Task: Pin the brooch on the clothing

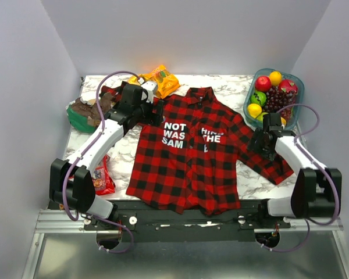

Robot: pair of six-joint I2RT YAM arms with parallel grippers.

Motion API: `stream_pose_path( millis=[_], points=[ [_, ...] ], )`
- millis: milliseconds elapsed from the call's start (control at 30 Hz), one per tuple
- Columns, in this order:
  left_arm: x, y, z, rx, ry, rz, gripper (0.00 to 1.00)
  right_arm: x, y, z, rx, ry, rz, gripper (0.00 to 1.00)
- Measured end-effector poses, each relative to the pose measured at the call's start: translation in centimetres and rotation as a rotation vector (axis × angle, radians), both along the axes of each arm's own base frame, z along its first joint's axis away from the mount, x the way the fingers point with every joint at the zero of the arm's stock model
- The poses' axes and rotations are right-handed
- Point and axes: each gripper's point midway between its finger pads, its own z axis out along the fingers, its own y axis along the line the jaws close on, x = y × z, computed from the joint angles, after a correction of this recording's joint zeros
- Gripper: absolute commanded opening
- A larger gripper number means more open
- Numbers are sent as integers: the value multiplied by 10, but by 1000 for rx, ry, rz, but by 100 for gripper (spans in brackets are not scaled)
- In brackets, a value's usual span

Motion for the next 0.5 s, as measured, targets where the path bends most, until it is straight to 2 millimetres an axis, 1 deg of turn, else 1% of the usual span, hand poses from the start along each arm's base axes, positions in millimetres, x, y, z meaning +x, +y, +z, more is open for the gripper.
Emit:
stream_pose_path(
  millis=[100,200,300,333,400,433,500],
  points=[
    [-2,-4,1,-5,-1,-15,97,-7,-8,-24,-10,99,-7,71],
    [-4,-7,2,-10,-2,-25,97,-11,-12,-35,-15,144,-7,67],
    [-5,-9,3,-17,-1,-31,97,-14,-14,-45,-17,182,-4,59],
    [-6,-10,4,-19,-1,-34,97,-13,-15,-46,-17,187,-3,54],
    [-6,-11,4,-23,0,-36,97,-10,-16,-47,-19,194,0,48],
    [-6,-11,4,-23,1,-37,97,-8,-17,-47,-19,195,-1,42],
    [-6,-11,4,-23,0,-37,97,-4,-18,-47,-21,199,6,37]
  ],
)
